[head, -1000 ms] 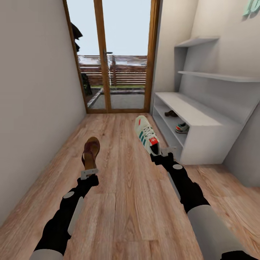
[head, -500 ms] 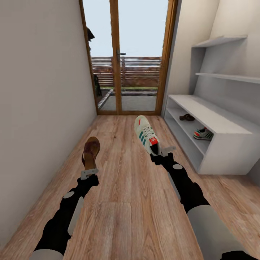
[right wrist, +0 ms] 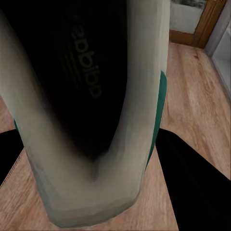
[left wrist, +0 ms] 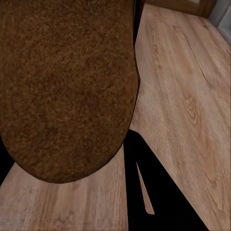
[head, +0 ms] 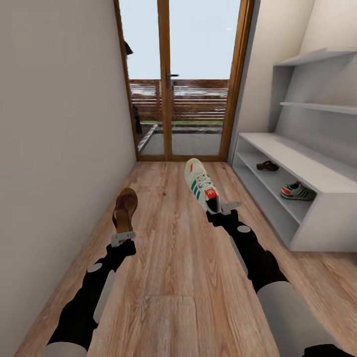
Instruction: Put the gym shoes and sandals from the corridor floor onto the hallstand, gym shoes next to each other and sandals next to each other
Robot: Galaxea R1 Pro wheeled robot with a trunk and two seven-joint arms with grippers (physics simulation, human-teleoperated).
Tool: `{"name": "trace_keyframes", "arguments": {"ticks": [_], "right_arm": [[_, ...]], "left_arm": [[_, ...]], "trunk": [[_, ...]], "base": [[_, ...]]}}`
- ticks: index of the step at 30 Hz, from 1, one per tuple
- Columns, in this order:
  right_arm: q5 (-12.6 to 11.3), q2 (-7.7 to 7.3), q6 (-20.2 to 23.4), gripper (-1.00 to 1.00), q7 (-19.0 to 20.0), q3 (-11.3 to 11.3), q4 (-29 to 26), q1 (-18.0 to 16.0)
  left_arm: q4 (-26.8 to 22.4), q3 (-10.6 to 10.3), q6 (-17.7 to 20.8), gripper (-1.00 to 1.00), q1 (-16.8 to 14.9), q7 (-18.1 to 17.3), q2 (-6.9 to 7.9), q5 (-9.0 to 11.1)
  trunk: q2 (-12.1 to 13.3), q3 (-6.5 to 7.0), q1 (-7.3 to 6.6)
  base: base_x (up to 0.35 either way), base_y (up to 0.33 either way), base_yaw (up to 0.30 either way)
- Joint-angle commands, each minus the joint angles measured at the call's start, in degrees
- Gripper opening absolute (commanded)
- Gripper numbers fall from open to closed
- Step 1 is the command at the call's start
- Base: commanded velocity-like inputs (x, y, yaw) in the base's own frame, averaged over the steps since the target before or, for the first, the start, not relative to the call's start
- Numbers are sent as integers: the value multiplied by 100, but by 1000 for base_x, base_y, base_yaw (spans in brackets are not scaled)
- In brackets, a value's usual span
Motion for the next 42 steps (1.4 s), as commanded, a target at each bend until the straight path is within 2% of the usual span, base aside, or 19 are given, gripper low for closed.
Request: {"name": "trace_keyframes", "arguments": {"ticks": [1,42], "right_arm": [[61,1,35,-100,23,-7,-12,-3],[62,2,35,-100,23,0,-12,-3]], "left_arm": [[2,17,37,-100,-2,-27,-17,38],[18,15,30,-100,-2,-27,-77,38]], "trunk": [[-2,-5,2],[-2,-4,2]], "base": [[290,201,0],[340,16,0]]}}
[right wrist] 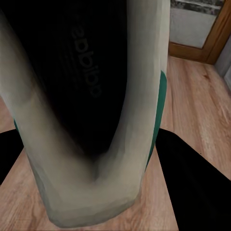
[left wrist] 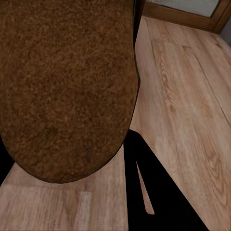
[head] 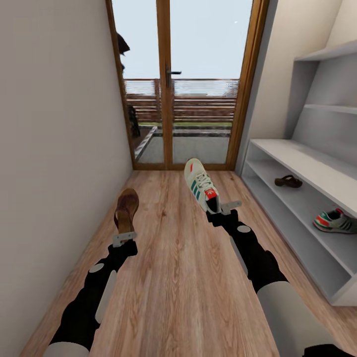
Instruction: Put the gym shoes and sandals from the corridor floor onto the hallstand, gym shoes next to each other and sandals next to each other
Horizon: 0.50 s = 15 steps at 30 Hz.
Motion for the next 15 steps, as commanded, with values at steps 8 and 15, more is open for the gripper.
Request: {"name": "trace_keyframes", "arguments": {"ticks": [8,15], "right_arm": [[61,1,33,-100,23,-4,-11,-2],[61,-1,33,-100,23,-4,-11,-2]], "left_arm": [[-9,19,42,-100,-2,-27,-10,39],[-9,18,42,-100,-2,-27,-10,41]], "trunk": [[-2,-6,2],[-2,-6,2]], "base": [[343,0,0],[343,0,0]]}}
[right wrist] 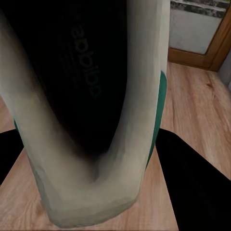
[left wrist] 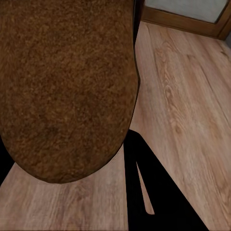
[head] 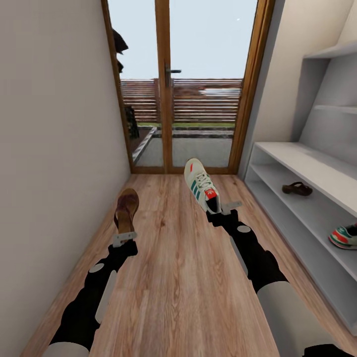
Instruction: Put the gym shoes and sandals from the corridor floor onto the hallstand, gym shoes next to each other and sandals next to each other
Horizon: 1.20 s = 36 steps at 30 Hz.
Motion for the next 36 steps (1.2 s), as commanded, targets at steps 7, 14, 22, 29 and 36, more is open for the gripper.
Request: {"name": "trace_keyframes", "arguments": {"ticks": [7,14,22,29,36], "right_arm": [[61,0,33,-100,23,-11,-11,-2],[61,-2,32,-100,23,-13,-11,-2],[61,-1,33,-100,23,-14,-11,-2],[61,-2,33,-100,23,-11,-11,-2],[61,-3,33,-100,23,-8,-11,-2]], "left_arm": [[-9,19,42,-100,-3,-27,-6,39],[-7,19,42,-100,-3,-27,-4,42],[-4,19,42,-100,-3,-27,-5,43],[-8,18,42,-100,-3,-27,-5,38],[-8,19,42,-100,-3,-27,-2,37]], "trunk": [[-2,-6,2],[-2,-6,2],[-2,-6,2],[-2,-6,2],[-2,-6,2]], "base": [[343,0,0],[343,0,0],[343,0,0],[343,0,0],[343,0,0]]}}
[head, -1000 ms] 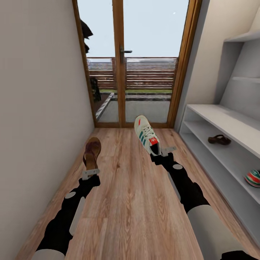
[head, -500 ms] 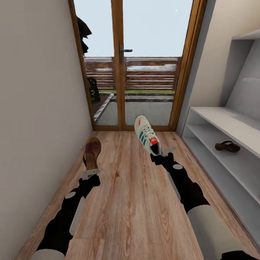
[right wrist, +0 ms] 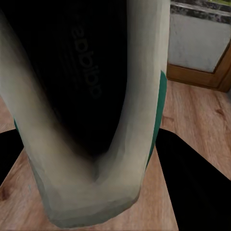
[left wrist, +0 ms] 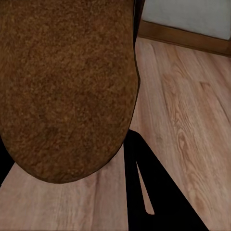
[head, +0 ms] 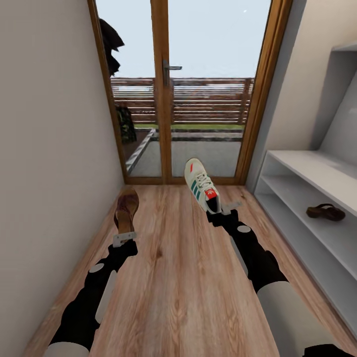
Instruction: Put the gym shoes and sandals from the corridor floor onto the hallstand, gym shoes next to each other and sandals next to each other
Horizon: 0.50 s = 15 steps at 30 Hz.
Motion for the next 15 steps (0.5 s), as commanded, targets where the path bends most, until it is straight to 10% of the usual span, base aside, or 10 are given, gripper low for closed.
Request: {"name": "trace_keyframes", "arguments": {"ticks": [1,15], "right_arm": [[61,1,33,-100,23,-5,-11,-2],[61,0,33,-100,14,-4,-11,-2]], "left_arm": [[-9,17,42,-100,-2,-27,-8,39],[-6,13,42,-100,-2,-27,-9,40]], "trunk": [[-2,-6,2],[-2,16,2]], "base": [[343,0,0],[343,0,-41]]}}
